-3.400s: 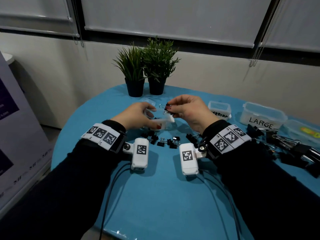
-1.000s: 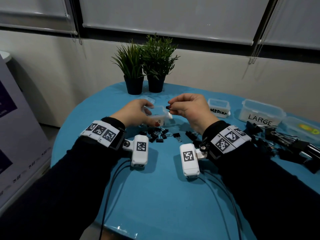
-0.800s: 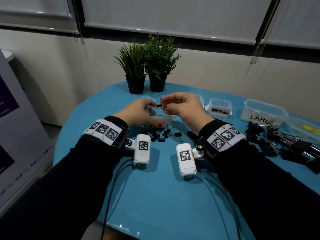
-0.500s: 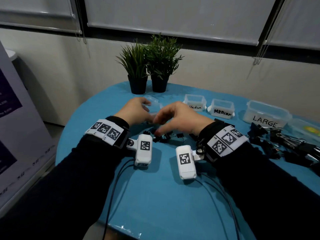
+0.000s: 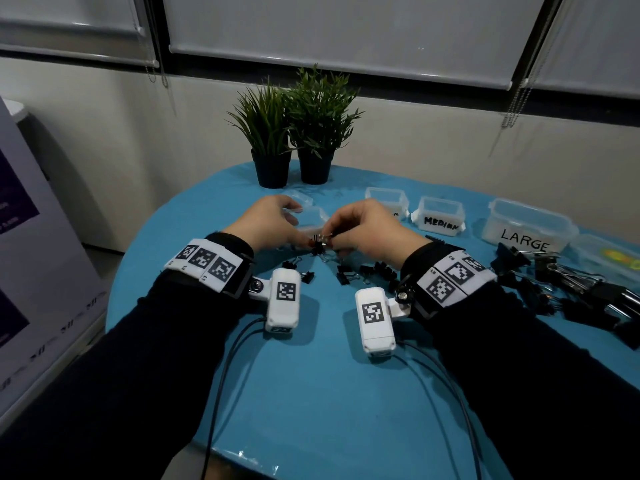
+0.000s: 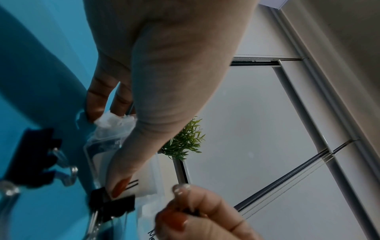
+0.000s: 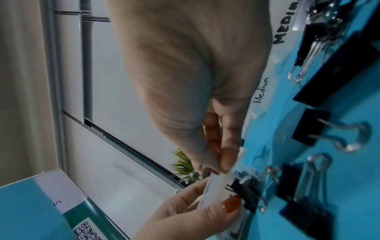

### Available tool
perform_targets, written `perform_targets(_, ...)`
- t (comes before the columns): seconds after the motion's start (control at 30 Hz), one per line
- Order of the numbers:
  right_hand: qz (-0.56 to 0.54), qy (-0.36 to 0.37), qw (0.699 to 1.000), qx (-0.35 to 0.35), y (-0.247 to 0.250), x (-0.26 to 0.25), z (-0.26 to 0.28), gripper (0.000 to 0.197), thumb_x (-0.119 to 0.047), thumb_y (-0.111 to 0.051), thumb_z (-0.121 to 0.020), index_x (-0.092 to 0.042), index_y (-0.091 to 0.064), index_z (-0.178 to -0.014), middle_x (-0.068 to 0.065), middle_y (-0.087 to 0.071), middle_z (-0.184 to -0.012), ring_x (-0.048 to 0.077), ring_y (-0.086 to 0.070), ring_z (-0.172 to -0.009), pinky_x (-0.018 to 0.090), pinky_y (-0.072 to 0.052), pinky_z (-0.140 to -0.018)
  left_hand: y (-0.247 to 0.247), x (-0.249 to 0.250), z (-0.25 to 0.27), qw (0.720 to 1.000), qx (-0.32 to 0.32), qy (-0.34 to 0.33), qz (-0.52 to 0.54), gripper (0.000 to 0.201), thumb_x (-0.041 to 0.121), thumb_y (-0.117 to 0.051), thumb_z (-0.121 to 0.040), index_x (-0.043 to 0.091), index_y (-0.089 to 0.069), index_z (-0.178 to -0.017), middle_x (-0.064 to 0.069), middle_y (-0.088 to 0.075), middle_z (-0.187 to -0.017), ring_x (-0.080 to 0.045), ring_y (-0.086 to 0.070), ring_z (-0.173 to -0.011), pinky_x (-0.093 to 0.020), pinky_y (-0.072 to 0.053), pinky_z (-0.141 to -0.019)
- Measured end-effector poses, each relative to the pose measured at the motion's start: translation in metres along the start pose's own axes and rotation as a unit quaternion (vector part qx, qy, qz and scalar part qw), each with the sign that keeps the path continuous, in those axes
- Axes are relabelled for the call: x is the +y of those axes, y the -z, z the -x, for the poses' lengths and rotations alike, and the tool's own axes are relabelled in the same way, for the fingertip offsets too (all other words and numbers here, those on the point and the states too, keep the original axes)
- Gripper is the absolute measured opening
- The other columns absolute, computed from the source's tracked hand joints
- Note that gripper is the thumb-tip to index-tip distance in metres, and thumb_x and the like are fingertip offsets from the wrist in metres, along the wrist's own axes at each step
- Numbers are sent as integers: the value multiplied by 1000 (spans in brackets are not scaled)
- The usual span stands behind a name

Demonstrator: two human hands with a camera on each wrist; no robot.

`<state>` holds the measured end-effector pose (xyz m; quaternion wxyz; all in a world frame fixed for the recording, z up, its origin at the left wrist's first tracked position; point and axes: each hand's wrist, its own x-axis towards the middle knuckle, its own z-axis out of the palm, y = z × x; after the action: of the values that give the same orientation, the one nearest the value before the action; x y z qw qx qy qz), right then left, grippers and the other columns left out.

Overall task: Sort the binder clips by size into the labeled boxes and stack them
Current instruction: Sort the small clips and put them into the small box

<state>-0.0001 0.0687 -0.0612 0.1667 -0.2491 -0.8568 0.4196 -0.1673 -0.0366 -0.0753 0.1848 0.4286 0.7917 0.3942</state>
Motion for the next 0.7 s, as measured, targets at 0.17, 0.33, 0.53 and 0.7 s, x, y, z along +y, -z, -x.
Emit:
perform_targets(0.17, -246, 10, 966, 76, 7, -2, 0, 20, 19, -68, -80, 0, -73, -85, 19, -71, -84, 24, -72, -76, 33, -62, -78, -1, 4, 3, 999, -35, -25, -19, 73, 17, -92, -70, 20, -56, -133, 3, -64, -111, -6, -63, -86, -16, -51, -66)
perform_targets(0.33, -213, 30, 969, 124, 6, 0, -7, 22, 11, -77, -76, -3, -76, -93, 15, -76, -92, 22, -74, -86, 30, -60, -83, -2, 7, 8, 996, -74, -46, -17, 72, 20, -92, -69, 27, -58, -133, 5, -68, -115, -3, -65, -95, -15, -51, -69)
perform_targets(0.53, -109, 44, 986, 120, 7, -1, -4, 30, 12, -70, -81, -17, -76, -88, 5, -76, -95, 15, -72, -96, 29, -58, -87, -1, 7, 6, 998, -50, -27, -13, 70, 16, -91, -70, 21, -58, -131, 1, -67, -113, -11, -66, -94, -16, -53, -66)
perform_targets(0.7, 118, -66, 990, -32, 18, -8, 13, 34, -22, -96, -60, -19, -73, -84, -2, -71, -87, 13, -66, -78, 27, -51, -65, 2, 1, 1, 1000, 4, 6, -8, 76, 20, -93, -67, 18, -56, -133, -1, -65, -114, -14, -63, -92, -23, -50, -75)
